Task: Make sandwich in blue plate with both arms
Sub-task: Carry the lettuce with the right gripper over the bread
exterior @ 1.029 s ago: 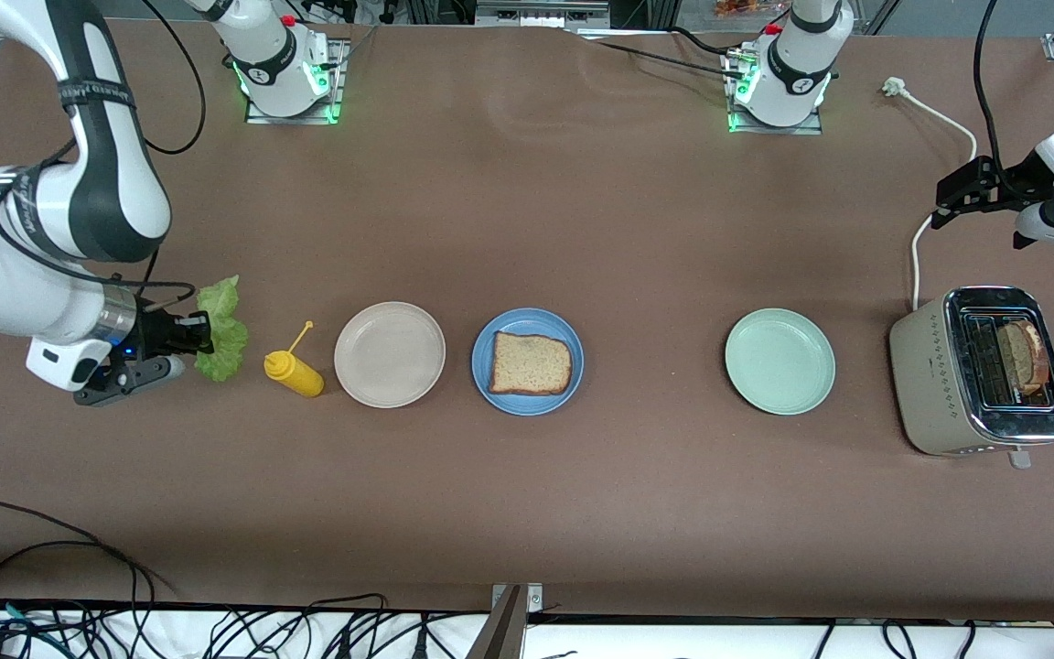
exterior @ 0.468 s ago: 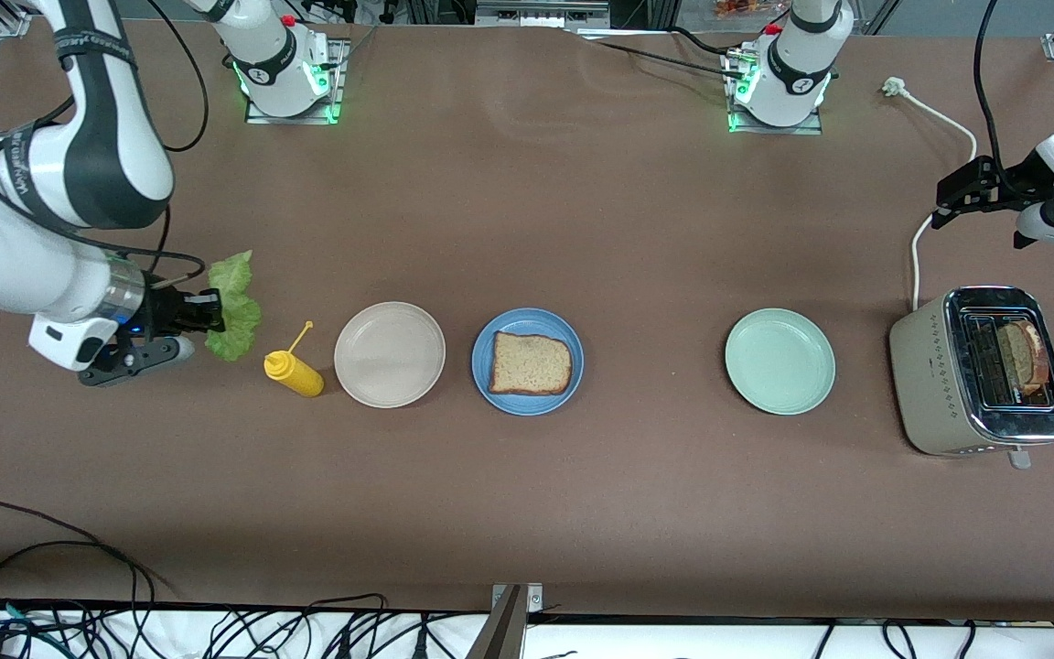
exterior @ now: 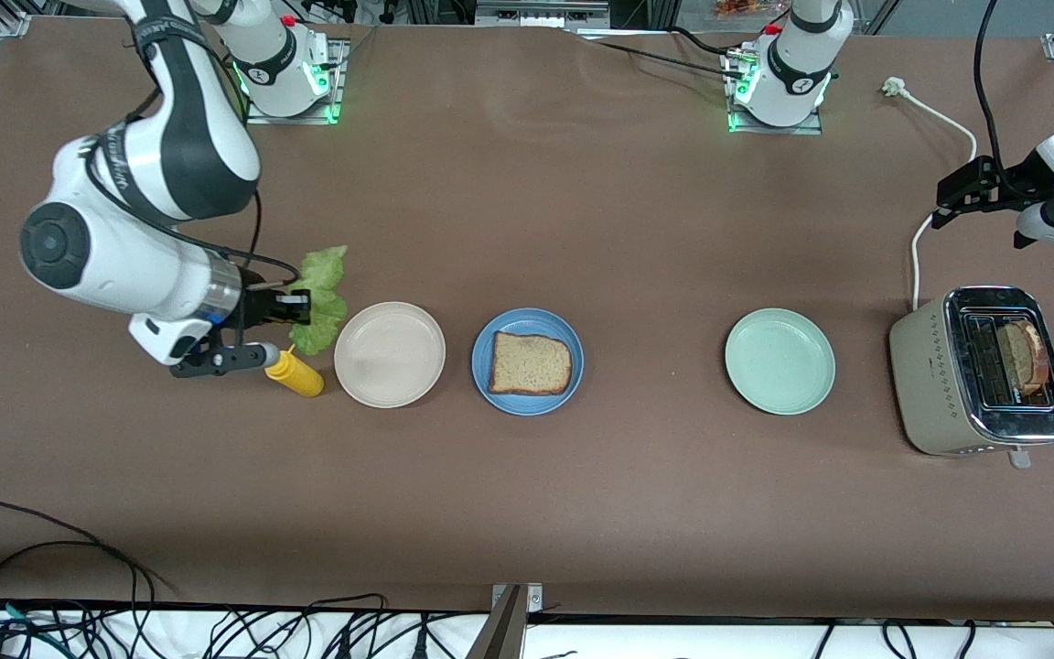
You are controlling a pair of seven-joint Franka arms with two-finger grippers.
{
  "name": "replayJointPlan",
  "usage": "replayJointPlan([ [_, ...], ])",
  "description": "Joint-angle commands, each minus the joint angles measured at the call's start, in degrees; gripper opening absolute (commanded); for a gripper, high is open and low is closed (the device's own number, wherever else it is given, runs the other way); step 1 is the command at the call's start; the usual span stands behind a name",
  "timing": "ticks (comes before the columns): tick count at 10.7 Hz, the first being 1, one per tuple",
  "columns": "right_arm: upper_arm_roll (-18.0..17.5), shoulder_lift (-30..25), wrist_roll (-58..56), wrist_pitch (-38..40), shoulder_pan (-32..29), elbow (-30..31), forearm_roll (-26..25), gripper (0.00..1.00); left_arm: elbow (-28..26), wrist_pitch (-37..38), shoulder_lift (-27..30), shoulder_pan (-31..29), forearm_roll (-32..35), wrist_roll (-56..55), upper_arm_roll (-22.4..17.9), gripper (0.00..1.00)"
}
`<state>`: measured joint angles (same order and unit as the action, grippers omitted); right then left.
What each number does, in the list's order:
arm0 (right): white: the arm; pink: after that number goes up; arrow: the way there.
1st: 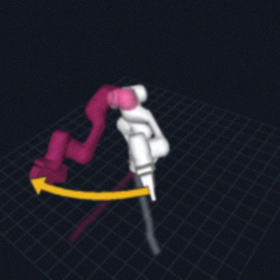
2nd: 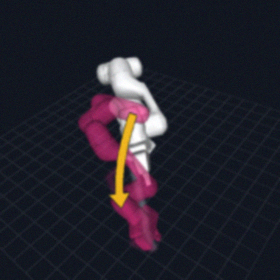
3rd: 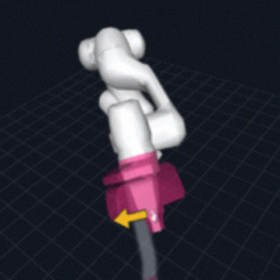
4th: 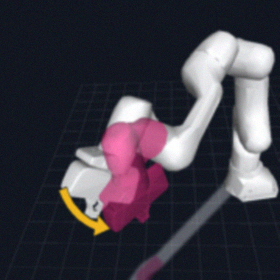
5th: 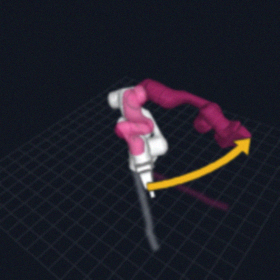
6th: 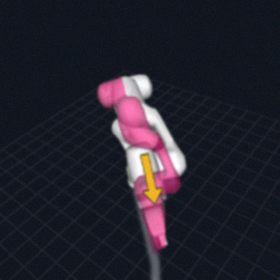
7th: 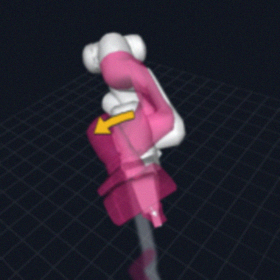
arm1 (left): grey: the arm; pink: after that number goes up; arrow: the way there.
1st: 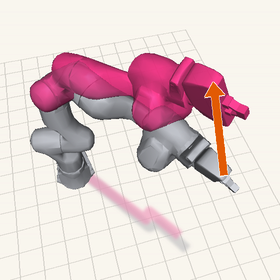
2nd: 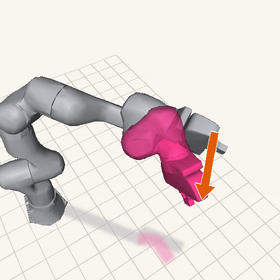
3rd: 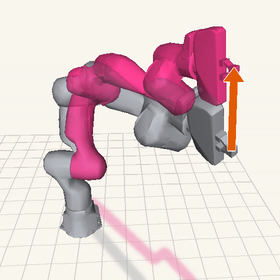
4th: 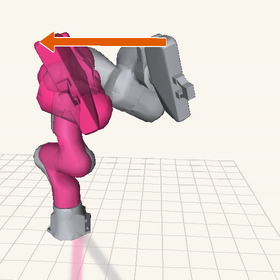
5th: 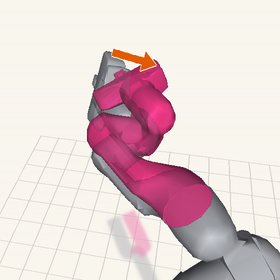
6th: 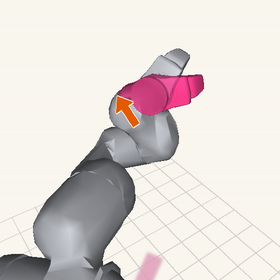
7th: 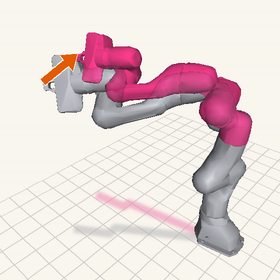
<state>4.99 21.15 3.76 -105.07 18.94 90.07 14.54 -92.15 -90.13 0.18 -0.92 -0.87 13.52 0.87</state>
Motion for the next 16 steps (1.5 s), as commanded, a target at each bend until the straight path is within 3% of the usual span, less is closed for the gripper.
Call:
replayJointPlan([
  [1,4.9,6.4,7.4,1.9,7.6,-7.8,2.2,0.0,1.8,1.3,-0.8,-0.1,-0.5,-0.6,-0.1,1.0],
  [7,8.4,18.4,26.3,1.8,19.2,-20.4,2.2,0.0,1.8,1.3,-0.8,-0.1,-0.5,-0.5,-0.1,1.0],
  [12,8.6,28.7,43.2,0.9,25.2,-31.5,2.2,0.0,1.8,1.3,-0.8,-0.1,-0.5,-0.5,-0.1,1.0],
  [16,7.8,33.6,49.9,-6.8,26.5,-32.9,2.2,0.0,1.8,1.3,-0.8,0.0,-0.5,-0.4,-0.1,1.0],
])
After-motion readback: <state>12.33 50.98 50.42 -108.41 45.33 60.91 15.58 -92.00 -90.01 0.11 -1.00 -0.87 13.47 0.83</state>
